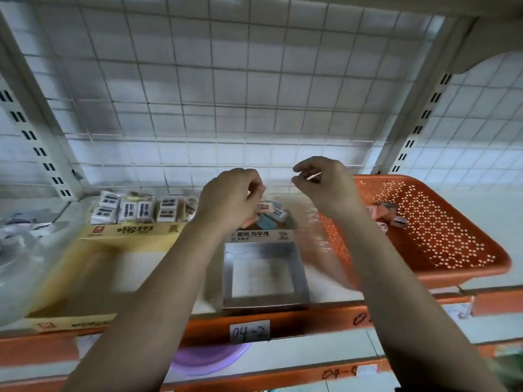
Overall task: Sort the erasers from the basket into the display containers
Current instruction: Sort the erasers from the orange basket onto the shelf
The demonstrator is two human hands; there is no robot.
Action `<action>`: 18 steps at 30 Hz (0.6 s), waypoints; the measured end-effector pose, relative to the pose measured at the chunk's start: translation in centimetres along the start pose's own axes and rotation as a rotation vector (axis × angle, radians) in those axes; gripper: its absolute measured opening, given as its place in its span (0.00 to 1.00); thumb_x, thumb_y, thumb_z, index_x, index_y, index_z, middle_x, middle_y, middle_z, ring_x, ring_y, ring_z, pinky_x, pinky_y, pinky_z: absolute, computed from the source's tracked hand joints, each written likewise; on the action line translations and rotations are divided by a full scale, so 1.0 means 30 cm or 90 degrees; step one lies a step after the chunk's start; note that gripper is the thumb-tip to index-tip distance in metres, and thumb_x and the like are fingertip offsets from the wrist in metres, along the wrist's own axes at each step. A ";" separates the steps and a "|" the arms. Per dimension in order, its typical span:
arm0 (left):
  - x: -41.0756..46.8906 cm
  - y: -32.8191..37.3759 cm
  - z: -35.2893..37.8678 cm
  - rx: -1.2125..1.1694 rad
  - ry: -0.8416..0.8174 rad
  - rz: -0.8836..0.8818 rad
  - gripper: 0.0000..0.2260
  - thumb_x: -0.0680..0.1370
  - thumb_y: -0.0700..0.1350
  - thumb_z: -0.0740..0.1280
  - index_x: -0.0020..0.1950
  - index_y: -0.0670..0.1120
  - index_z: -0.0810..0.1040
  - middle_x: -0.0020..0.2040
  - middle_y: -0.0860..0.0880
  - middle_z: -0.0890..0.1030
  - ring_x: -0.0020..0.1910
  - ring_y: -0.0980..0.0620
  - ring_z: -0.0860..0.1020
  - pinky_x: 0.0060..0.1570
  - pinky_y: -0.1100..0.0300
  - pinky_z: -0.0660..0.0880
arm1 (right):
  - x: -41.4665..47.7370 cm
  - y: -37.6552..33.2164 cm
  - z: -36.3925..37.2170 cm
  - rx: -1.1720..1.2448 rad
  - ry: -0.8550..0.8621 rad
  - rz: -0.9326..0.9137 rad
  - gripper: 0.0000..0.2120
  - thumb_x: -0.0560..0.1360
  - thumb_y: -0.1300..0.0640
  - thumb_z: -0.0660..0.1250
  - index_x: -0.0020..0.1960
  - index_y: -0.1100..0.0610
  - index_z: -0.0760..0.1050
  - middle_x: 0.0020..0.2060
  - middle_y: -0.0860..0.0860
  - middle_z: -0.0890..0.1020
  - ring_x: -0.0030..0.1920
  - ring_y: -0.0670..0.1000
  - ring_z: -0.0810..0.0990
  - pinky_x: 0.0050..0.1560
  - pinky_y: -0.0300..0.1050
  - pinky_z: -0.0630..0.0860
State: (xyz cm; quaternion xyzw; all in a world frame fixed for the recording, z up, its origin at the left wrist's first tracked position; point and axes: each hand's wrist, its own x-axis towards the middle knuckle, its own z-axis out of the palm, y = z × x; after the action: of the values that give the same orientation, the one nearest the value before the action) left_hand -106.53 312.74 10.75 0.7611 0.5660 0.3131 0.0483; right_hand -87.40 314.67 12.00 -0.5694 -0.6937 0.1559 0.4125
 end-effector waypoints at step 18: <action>0.073 0.317 0.272 -0.089 -0.009 0.065 0.06 0.79 0.50 0.64 0.47 0.51 0.79 0.45 0.53 0.81 0.44 0.52 0.79 0.47 0.51 0.76 | 0.102 0.465 -0.387 -0.519 -0.402 -0.073 0.14 0.77 0.51 0.67 0.60 0.54 0.79 0.58 0.51 0.80 0.59 0.51 0.76 0.57 0.42 0.70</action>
State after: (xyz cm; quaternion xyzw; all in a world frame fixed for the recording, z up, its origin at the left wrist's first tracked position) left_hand -93.93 313.62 9.22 0.7862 0.5027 0.3482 0.0891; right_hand -69.50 318.77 10.74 -0.5702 -0.8189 0.0144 -0.0643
